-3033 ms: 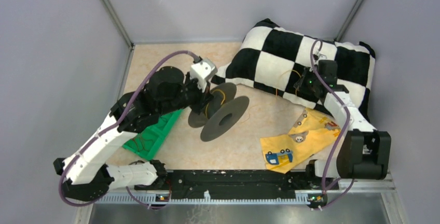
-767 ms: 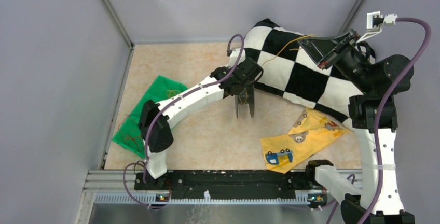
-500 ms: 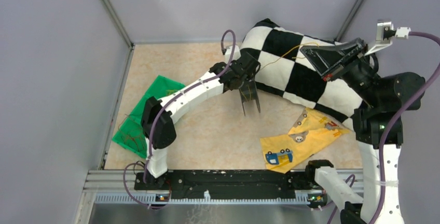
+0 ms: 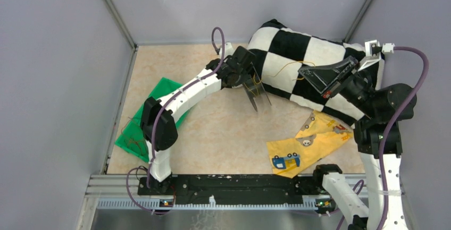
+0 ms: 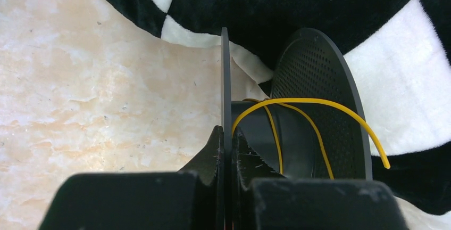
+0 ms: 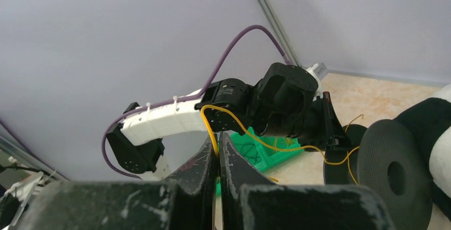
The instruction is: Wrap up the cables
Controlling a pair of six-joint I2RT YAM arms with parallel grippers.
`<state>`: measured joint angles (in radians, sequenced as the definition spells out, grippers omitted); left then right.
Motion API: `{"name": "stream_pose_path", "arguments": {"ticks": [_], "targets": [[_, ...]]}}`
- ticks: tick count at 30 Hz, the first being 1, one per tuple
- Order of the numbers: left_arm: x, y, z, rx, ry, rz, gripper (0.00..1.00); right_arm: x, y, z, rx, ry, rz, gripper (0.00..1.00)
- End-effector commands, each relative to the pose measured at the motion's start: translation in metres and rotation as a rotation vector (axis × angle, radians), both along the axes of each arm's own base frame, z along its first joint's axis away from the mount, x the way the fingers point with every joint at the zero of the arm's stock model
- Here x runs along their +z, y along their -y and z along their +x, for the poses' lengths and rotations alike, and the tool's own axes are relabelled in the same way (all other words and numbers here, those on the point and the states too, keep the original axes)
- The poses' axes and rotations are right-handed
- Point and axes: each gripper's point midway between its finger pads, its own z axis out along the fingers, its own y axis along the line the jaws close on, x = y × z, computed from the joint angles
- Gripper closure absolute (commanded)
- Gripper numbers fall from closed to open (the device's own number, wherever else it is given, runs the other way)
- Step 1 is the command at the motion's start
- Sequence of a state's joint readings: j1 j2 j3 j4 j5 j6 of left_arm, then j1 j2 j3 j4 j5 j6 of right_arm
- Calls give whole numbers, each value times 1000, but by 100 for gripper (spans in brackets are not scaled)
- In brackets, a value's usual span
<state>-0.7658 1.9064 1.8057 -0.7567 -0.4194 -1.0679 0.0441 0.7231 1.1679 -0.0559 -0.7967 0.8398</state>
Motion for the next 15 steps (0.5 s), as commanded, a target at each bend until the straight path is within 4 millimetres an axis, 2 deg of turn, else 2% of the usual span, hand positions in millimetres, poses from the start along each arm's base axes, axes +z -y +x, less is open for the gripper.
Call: {"name": "stream_pose_path", "arguments": {"ticks": [1, 4, 7, 10, 15], "targets": [[84, 11, 17, 71, 175, -237, 100, 7, -6, -19, 60, 46, -12, 100], [97, 10, 23, 82, 193, -296, 100, 3, -8, -26, 82, 45, -19, 100], [117, 9, 30, 95, 221, -359, 100, -10, -10, -29, 109, 19, -34, 100], [140, 7, 37, 96, 256, -423, 100, -30, -12, -25, 125, -32, -40, 100], [181, -8, 44, 97, 310, -526, 100, -79, -17, -10, 138, -142, -64, 100]]}}
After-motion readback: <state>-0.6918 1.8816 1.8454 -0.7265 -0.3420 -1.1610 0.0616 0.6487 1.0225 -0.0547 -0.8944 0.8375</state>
